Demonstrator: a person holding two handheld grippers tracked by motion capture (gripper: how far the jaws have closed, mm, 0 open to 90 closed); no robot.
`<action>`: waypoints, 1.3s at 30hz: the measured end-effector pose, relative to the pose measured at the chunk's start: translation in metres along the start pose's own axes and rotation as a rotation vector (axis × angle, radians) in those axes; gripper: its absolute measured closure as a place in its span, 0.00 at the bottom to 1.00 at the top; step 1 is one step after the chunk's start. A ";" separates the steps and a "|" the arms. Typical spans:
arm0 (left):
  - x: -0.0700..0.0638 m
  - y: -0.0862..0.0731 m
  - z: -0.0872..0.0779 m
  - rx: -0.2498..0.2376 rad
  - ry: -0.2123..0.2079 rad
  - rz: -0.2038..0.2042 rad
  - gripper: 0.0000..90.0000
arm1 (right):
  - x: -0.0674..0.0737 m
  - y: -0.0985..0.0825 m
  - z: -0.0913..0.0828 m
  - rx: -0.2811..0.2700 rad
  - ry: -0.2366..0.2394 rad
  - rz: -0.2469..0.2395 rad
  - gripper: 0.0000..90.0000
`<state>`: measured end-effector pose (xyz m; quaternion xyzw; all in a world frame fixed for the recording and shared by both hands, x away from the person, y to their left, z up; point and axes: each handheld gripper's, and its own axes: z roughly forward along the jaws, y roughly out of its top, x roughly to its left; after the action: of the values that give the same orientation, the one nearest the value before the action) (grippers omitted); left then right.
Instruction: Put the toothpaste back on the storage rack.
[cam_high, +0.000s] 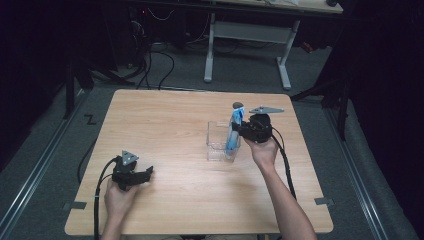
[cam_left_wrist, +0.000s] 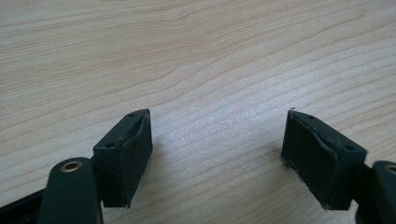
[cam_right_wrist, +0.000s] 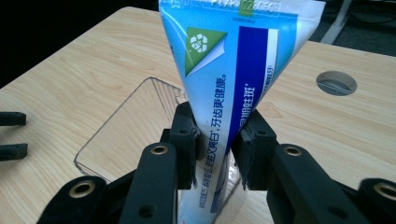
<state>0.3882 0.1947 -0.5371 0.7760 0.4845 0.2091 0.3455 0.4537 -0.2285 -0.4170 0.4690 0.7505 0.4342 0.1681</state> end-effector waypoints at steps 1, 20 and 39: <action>0.000 0.000 0.000 0.000 0.000 0.000 0.27 | -0.002 -0.001 -0.001 -0.001 -0.003 -0.001 0.78; 0.000 0.000 0.000 0.000 0.001 -0.001 0.27 | 0.000 -0.003 -0.001 0.012 -0.087 -0.063 0.65; 0.000 0.000 0.000 0.001 0.001 -0.001 0.27 | -0.004 -0.004 -0.027 -0.052 -0.094 -0.093 0.47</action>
<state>0.3882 0.1946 -0.5371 0.7758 0.4850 0.2090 0.3452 0.4361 -0.2461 -0.4058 0.4490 0.7512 0.4228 0.2352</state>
